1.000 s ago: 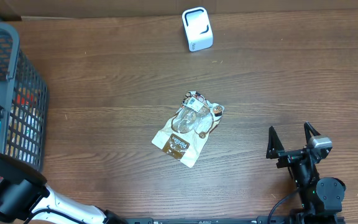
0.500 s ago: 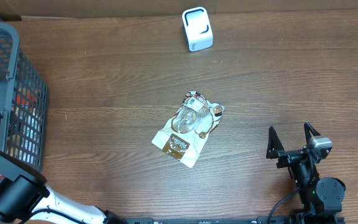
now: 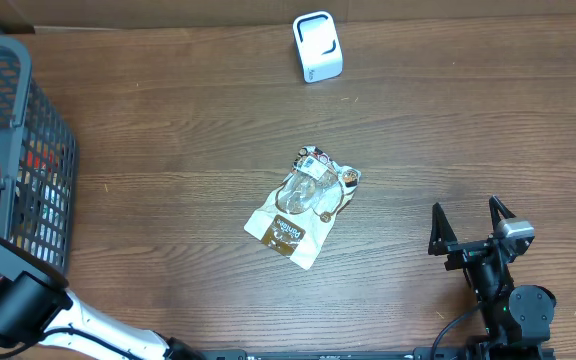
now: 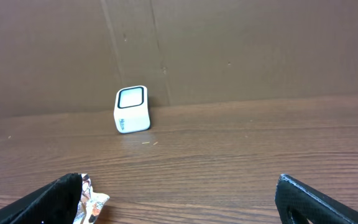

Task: Scan the item barcode
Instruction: 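Reach the left gripper into the basket toward the orange-capped package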

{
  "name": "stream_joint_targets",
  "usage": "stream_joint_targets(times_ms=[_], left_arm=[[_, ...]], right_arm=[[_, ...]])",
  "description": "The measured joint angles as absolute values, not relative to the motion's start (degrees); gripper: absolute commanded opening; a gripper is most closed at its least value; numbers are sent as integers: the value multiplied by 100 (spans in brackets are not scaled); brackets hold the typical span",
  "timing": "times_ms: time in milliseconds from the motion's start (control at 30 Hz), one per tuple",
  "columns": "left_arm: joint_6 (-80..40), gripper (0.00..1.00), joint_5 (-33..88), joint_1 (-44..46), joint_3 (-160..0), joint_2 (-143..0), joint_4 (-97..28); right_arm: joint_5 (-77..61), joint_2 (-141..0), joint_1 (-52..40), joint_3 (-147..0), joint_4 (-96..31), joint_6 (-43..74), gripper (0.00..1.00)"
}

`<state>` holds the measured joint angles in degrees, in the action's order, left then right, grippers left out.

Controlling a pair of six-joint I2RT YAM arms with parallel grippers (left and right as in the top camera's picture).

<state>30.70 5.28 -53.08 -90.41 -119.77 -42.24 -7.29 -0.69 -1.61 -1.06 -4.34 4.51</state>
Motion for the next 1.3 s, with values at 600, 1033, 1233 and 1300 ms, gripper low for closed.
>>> stream_joint_targets(times_ms=[600, 1033, 1233, 1300], left_arm=[[2862, 54, 886, -5336, -9203, -12283, -4193], [2528, 4, 1350, -5378, -9653, -12370, -4567], [1990, 4, 1415, -5360, -10615, -12693, -5771], [1806, 4, 1424, -5341, -11034, -12785, -6090]], right_arm=[[-729, -69, -161, -106, -432, 449, 100], [-729, -69, -161, -106, -432, 451, 100], [-729, -69, -161, -106, -432, 449, 100], [-729, -69, -161, -106, -432, 449, 100]])
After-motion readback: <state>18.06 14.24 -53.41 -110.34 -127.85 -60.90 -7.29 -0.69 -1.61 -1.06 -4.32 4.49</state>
